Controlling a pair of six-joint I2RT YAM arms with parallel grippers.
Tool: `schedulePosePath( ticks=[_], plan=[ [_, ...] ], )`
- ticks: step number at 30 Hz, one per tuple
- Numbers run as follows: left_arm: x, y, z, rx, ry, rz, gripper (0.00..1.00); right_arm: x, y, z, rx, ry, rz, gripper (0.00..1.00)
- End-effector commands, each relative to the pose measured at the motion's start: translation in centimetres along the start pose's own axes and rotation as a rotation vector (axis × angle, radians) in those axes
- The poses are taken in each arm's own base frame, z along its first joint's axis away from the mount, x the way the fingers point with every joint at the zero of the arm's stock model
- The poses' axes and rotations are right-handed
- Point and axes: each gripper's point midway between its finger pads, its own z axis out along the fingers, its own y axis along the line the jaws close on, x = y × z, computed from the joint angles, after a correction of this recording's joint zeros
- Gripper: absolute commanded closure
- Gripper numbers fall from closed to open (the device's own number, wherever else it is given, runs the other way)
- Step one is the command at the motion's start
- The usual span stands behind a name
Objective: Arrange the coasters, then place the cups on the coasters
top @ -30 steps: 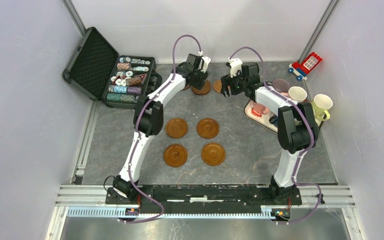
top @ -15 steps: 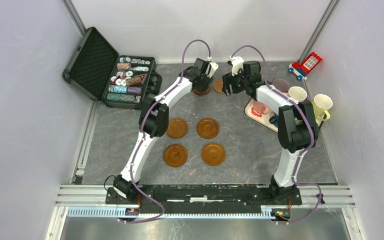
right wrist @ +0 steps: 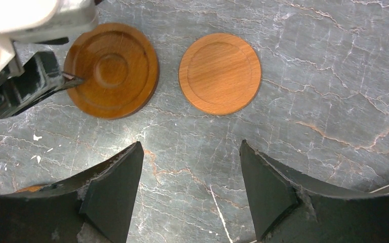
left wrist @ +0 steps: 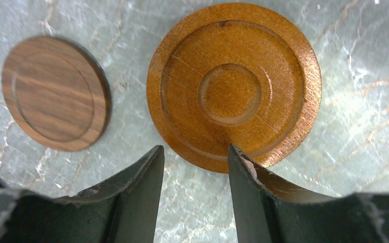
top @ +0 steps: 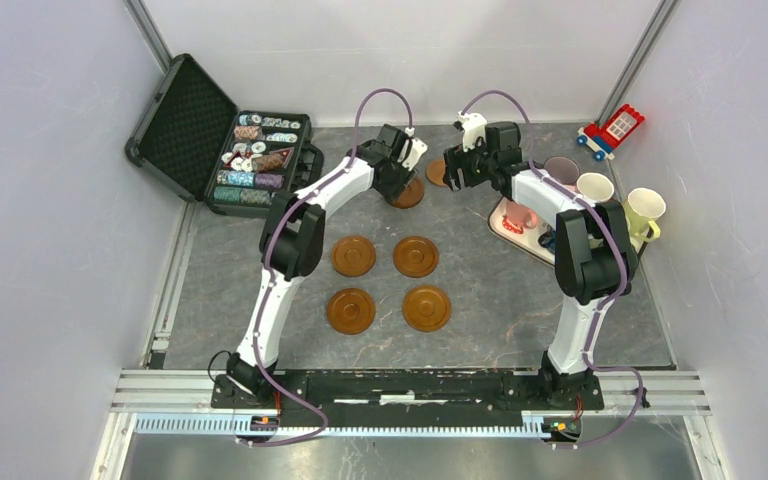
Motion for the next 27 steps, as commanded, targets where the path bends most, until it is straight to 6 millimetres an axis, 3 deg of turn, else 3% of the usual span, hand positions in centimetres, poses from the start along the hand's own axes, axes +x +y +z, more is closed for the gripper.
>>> schedulePosePath(
  ticks=[1, 8, 19, 23, 27],
  plan=[
    [4.1, -1.6, -2.0, 0.071, 0.129, 0.019, 0.44, -1.9, -0.2, -0.1, -0.008, -0.049, -0.019, 0.24],
    [6.9, -0.2, -3.0, 0.031, 0.193, -0.021, 0.46, -1.2, -0.1, 0.4, -0.015, -0.034, -0.014, 0.24],
    [9.4, 1.0, -4.8, -0.002, 0.241, -0.048, 0.47, -0.6, -0.6, 1.7, -0.006, -0.017, -0.012, 0.25],
    [7.8, 1.4, -5.4, 0.016, 0.179, -0.089, 0.45, -0.5, -0.8, 2.7, 0.001, -0.014, -0.009, 0.26],
    [3.2, 2.4, -6.6, 0.036, 0.018, -0.141, 0.35, -1.1, -1.4, 3.8, 0.024, -0.026, -0.001, 0.27]
  ],
)
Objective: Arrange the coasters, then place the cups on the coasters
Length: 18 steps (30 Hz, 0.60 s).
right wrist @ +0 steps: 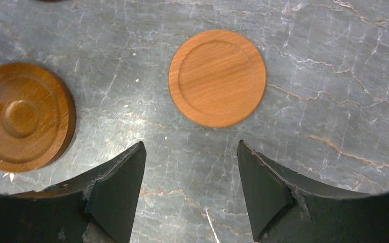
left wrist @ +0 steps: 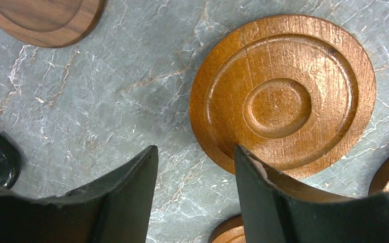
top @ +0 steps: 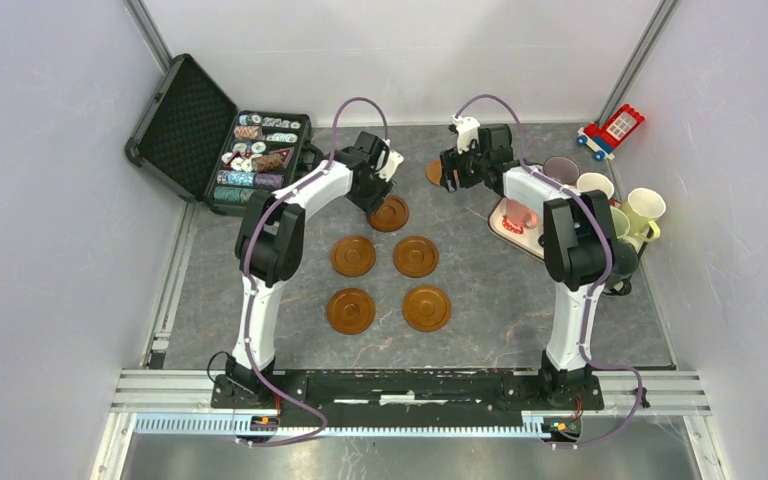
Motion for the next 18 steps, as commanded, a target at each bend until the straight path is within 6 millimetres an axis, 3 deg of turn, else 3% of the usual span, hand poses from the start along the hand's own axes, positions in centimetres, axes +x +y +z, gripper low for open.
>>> schedulePosePath(
  ticks=[1, 4, 8, 15, 18],
  plan=[
    [-4.7, 1.2, -3.4, 0.023, -0.168, -0.093, 0.34, -3.1, -1.1, 1.1, 0.045, -0.075, -0.011, 0.27],
    [-7.2, 2.3, -3.3, 0.018, -0.228, -0.119, 0.27, -3.5, -1.8, 1.9, 0.075, -0.09, -0.006, 0.27],
    [-9.7, 4.2, -1.4, -0.024, -0.247, -0.111, 0.24, -4.0, -2.9, 2.8, 0.124, -0.106, 0.004, 0.26],
    [-11.6, 5.4, 1.8, -0.055, -0.281, -0.113, 0.19, -3.4, -3.6, 4.3, 0.151, -0.107, 0.018, 0.23],
    [-11.0, 6.3, 3.2, -0.109, -0.26, -0.108, 0.17, -2.4, -3.9, 4.8, 0.163, -0.084, 0.022, 0.22]
  ],
)
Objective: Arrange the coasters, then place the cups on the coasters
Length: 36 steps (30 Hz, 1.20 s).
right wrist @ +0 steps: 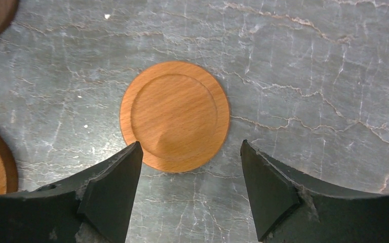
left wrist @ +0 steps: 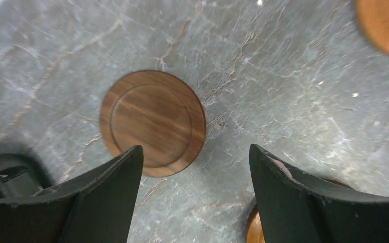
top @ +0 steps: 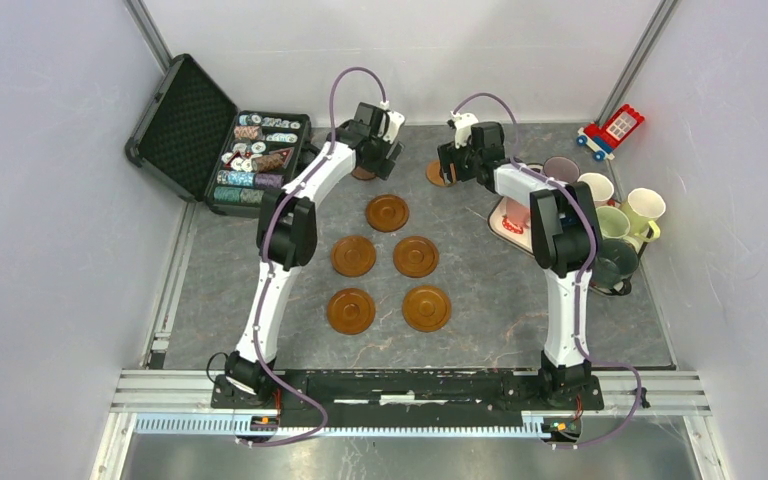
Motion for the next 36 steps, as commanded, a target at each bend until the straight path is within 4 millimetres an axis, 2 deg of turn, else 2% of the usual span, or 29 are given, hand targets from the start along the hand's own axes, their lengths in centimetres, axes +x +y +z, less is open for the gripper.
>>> schedulePosePath(
  ticks=[1, 7, 11, 14, 23, 30, 36],
  plan=[
    [0.5, 1.1, 2.0, -0.065, 0.008, -0.005, 0.16, -1.2, -0.5, 0.8, 0.038, -0.041, 0.005, 0.22],
    [1.1, 1.4, 2.5, -0.044, 0.021, -0.035, 0.17, 0.8, -0.2, 2.0, 0.028, -0.004, 0.035, 0.26],
    [2.5, 0.7, 2.4, 0.054, 0.056, -0.108, 0.19, 1.8, 1.1, 2.4, -0.002, 0.019, 0.057, 0.31],
    [3.6, 1.0, 2.5, 0.088, 0.084, -0.192, 0.22, 2.3, 2.2, 2.6, -0.027, 0.028, 0.063, 0.34],
    [4.9, 0.7, 2.0, 0.131, 0.121, -0.246, 0.3, 1.8, 5.5, 4.0, -0.085, 0.012, 0.036, 0.41],
    [6.7, 1.0, 0.9, 0.105, 0.187, -0.264, 0.41, 1.7, 6.4, 4.6, -0.094, 0.006, 0.029, 0.42],
    [9.1, 1.8, -0.2, 0.065, 0.257, -0.275, 0.45, 1.9, 7.4, 4.9, -0.12, 0.009, 0.028, 0.43]
  ],
)
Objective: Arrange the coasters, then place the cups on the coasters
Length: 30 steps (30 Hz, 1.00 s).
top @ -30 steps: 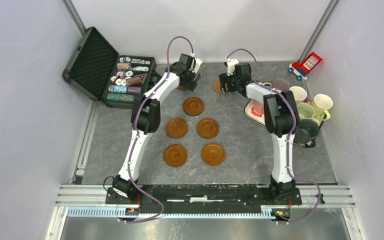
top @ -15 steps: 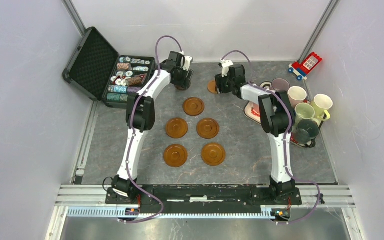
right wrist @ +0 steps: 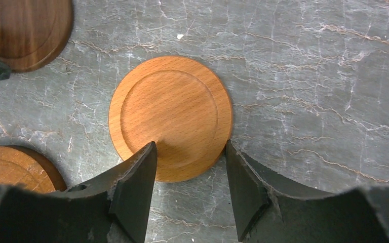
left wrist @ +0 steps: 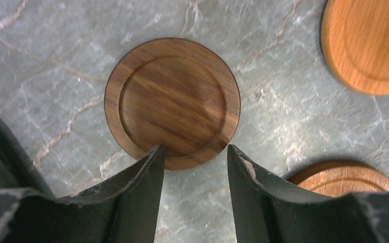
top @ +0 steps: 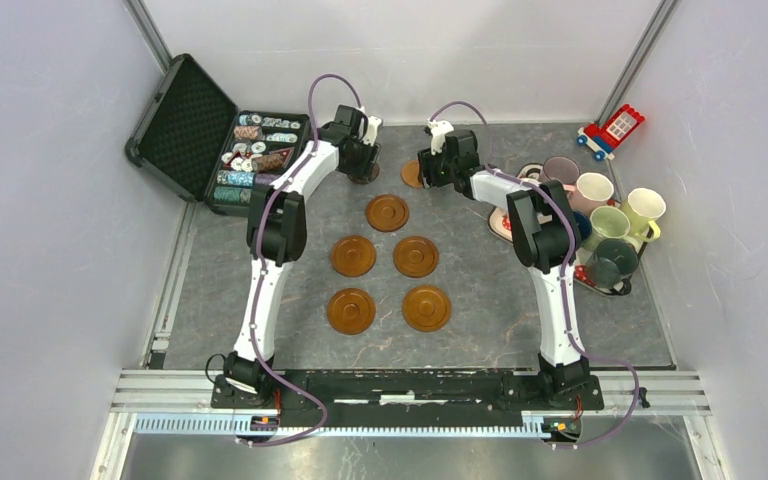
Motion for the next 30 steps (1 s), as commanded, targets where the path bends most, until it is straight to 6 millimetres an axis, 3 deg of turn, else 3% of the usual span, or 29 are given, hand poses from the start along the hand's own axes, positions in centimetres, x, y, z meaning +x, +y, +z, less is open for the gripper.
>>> schedulePosePath(
  ticks=[1, 13, 16, 19, 25, 28, 30],
  plan=[
    [4.6, 0.4, -1.6, -0.029, 0.157, -0.099, 0.45, 1.2, 1.1, 1.0, -0.032, 0.03, 0.009, 0.43],
    [6.4, 0.5, -3.4, -0.035, 0.196, -0.124, 0.47, 0.6, 2.7, 1.5, -0.064, 0.013, 0.001, 0.42],
    [6.0, 0.6, -3.8, -0.04, 0.181, -0.127, 0.45, -0.7, 2.8, 1.4, -0.067, -0.013, -0.004, 0.4],
    [4.3, 0.7, -4.9, -0.034, 0.133, -0.12, 0.4, -3.0, 2.7, 0.8, -0.062, -0.052, -0.021, 0.36],
    [-0.5, -0.2, -9.7, 0.03, -0.026, -0.079, 0.23, -9.2, 2.9, -2.7, -0.081, -0.16, -0.054, 0.19],
    [-1.1, -1.5, -12.4, 0.09, -0.069, -0.048, 0.16, -11.7, 3.6, -5.8, -0.117, -0.21, -0.083, 0.13],
    [-0.5, -2.2, -14.2, 0.13, -0.08, -0.012, 0.13, -12.2, 4.1, -7.8, -0.147, -0.223, -0.111, 0.1]
  ],
)
